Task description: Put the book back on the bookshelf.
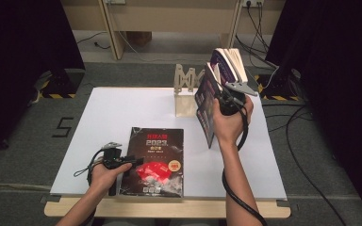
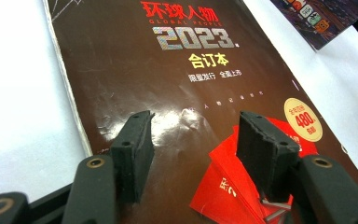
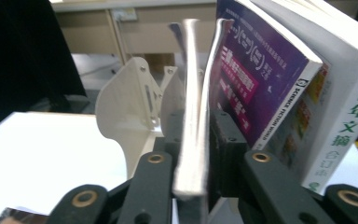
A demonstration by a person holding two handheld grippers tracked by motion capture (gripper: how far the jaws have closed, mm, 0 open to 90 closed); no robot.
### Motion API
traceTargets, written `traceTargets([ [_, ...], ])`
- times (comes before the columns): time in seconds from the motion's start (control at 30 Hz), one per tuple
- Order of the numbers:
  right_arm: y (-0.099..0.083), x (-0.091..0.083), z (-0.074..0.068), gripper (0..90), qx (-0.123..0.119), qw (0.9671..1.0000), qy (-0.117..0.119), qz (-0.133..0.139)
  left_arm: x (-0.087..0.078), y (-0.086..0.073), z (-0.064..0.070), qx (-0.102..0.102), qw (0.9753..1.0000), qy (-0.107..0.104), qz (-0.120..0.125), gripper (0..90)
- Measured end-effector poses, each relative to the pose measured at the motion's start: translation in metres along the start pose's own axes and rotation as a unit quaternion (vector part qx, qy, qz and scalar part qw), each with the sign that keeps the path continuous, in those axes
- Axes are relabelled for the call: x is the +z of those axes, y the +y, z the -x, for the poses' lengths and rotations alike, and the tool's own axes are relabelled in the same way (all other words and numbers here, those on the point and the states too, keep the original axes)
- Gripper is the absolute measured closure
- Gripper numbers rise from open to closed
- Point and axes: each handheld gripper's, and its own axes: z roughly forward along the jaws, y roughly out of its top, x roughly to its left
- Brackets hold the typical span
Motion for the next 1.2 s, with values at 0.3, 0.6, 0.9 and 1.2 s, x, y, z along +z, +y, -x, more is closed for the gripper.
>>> traceTargets([
  [0.3,0.002,-0.001,0.002,84.3,0.01,0.9999,-0.008,0.0,0.0,0.0,0.0,0.001,1.0,0.001,0.0,44.8],
  [0.6,0.004,-0.002,-0.002,84.4,0.014,0.9998,0.003,0.013,-0.001,0.0,-0.001,0.001,1.0,0.003,0.001,44.8],
  [0.9,0.009,0.0,-0.006,84.5,0.011,0.9996,-0.001,0.027,-0.001,0.0,-0.001,0.002,1.0,0.004,0.002,44.8],
  [1.2,0.013,0.004,-0.002,84.4,0.018,0.9991,-0.007,0.038,-0.001,0.0,-0.001,0.002,1.0,0.004,0.001,44.8],
])
